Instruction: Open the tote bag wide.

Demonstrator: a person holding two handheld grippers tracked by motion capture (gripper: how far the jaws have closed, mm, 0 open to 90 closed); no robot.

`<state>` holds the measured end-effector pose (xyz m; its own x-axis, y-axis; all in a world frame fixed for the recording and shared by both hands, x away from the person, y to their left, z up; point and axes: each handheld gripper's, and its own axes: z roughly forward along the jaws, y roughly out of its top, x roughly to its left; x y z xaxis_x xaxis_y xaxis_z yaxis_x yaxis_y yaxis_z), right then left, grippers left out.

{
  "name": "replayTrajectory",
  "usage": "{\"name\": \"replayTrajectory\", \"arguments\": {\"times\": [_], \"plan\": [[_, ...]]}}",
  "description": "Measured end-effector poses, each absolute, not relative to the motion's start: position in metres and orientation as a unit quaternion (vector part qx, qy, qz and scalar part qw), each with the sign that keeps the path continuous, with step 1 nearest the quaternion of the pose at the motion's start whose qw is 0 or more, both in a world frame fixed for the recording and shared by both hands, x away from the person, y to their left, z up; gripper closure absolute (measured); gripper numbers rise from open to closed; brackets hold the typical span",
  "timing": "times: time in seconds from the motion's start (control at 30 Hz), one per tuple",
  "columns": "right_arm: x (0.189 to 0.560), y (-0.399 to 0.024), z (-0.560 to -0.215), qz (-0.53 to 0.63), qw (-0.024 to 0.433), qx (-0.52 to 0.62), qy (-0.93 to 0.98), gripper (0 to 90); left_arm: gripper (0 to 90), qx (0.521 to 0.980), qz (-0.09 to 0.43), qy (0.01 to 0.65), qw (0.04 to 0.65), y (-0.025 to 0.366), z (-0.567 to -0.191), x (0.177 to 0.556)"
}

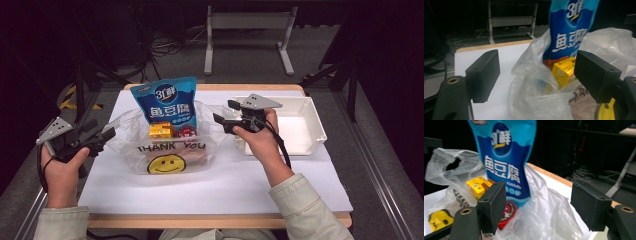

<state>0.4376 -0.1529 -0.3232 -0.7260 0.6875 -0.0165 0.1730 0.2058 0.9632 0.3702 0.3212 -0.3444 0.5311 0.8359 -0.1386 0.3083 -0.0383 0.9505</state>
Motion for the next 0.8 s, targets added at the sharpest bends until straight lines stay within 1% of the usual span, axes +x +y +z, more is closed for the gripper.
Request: {"name": "replayTrajectory", "arguments": {"times": [0.17, 0.23, 0.27, 0.3, 0.33, 0.43, 0.5, 0.8], "plan": [[0.427, -0.139, -0.315, 0.562, 0.216, 0.257, 0.756, 30.6, 17.9, 0.7, 0.225, 0.408, 0.541, 0.311, -0.346, 0.374], [0.426, -0.137, -0.314, 0.563, 0.212, 0.252, 0.758, 30.6, 17.9, 0.701, 0.229, 0.408, 0.538, 0.311, -0.348, 0.376], [0.425, -0.134, -0.314, 0.562, 0.207, 0.246, 0.762, 30.5, 18.5, 0.7, 0.225, 0.412, 0.538, 0.311, -0.355, 0.382], [0.425, -0.134, -0.314, 0.562, 0.207, 0.246, 0.762, 30.5, 24.2, 0.7, 0.225, 0.412, 0.538, 0.311, -0.355, 0.382], [0.423, -0.126, -0.316, 0.555, 0.199, 0.239, 0.772, 30.2, 24.2, 0.7, 0.223, 0.415, 0.536, 0.311, -0.359, 0.384], [0.423, -0.116, -0.32, 0.549, 0.187, 0.23, 0.782, 30.1, 31.0, 0.703, 0.214, 0.421, 0.531, 0.312, -0.366, 0.388], [0.423, -0.11, -0.325, 0.543, 0.179, 0.224, 0.79, 30.0, 33.8, 0.704, 0.204, 0.423, 0.533, 0.311, -0.368, 0.389], [0.429, -0.093, -0.345, 0.523, 0.148, 0.206, 0.813, 29.4, 35.3, 0.703, 0.191, 0.424, 0.539, 0.312, -0.372, 0.391]]}}
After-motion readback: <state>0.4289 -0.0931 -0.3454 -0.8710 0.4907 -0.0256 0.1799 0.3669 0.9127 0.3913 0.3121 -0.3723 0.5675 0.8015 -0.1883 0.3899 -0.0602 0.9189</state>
